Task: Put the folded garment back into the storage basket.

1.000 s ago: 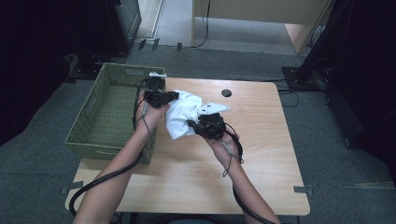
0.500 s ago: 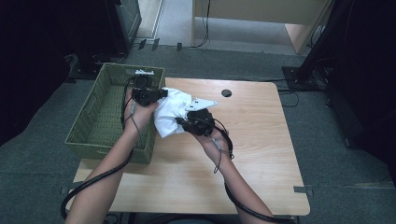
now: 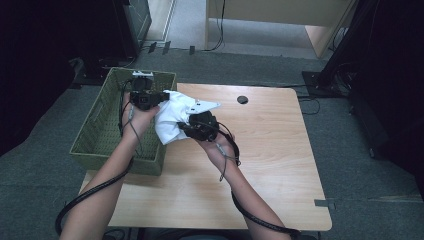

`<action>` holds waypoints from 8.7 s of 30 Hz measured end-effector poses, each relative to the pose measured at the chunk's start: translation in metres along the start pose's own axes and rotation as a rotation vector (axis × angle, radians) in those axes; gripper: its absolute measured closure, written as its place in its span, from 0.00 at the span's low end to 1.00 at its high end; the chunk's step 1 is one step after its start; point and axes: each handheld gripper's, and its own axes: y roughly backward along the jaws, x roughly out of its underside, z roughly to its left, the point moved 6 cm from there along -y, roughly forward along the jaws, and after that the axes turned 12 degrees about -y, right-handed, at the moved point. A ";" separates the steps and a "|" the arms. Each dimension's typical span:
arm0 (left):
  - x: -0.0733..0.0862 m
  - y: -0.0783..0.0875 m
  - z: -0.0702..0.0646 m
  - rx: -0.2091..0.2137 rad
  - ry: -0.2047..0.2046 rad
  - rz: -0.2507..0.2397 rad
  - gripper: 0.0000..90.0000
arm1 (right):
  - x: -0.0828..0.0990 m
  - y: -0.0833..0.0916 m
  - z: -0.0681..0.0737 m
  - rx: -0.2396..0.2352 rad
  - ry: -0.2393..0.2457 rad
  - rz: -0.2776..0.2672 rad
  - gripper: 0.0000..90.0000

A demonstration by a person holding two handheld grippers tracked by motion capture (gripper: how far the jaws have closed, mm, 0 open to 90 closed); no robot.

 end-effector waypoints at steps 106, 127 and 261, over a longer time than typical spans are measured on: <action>0.074 -0.009 0.138 -0.198 0.035 0.119 0.51 | -0.010 -0.112 0.051 -0.113 0.053 0.027 0.44; 0.078 0.004 0.105 -0.163 0.004 0.129 0.43 | -0.001 -0.097 0.031 -0.122 0.068 0.053 0.40; 0.102 -0.032 -0.131 0.140 -0.218 0.053 0.34 | 0.145 0.027 -0.121 0.082 -0.014 0.114 0.34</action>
